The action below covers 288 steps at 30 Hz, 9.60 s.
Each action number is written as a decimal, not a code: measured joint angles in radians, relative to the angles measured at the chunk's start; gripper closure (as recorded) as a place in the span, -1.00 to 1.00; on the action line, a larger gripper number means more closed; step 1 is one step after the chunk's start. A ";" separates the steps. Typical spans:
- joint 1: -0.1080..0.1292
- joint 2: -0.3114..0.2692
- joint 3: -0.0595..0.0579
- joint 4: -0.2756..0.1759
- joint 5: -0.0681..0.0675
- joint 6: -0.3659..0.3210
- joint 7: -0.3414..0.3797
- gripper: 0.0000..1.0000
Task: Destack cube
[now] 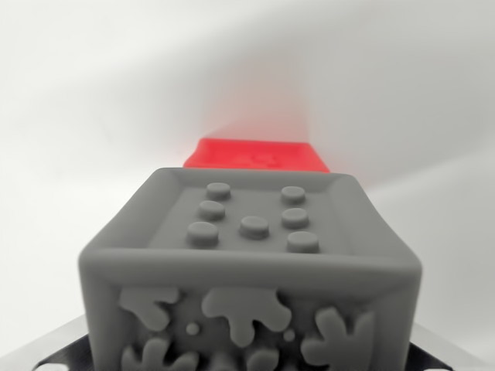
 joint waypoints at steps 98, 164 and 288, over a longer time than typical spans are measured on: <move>-0.111 -0.364 -0.009 -0.297 0.008 -0.071 -0.490 1.00; -0.203 -0.503 -0.119 -0.582 0.009 0.074 -1.113 1.00; -0.274 -0.130 -0.065 -0.576 0.116 0.444 -1.301 -1.00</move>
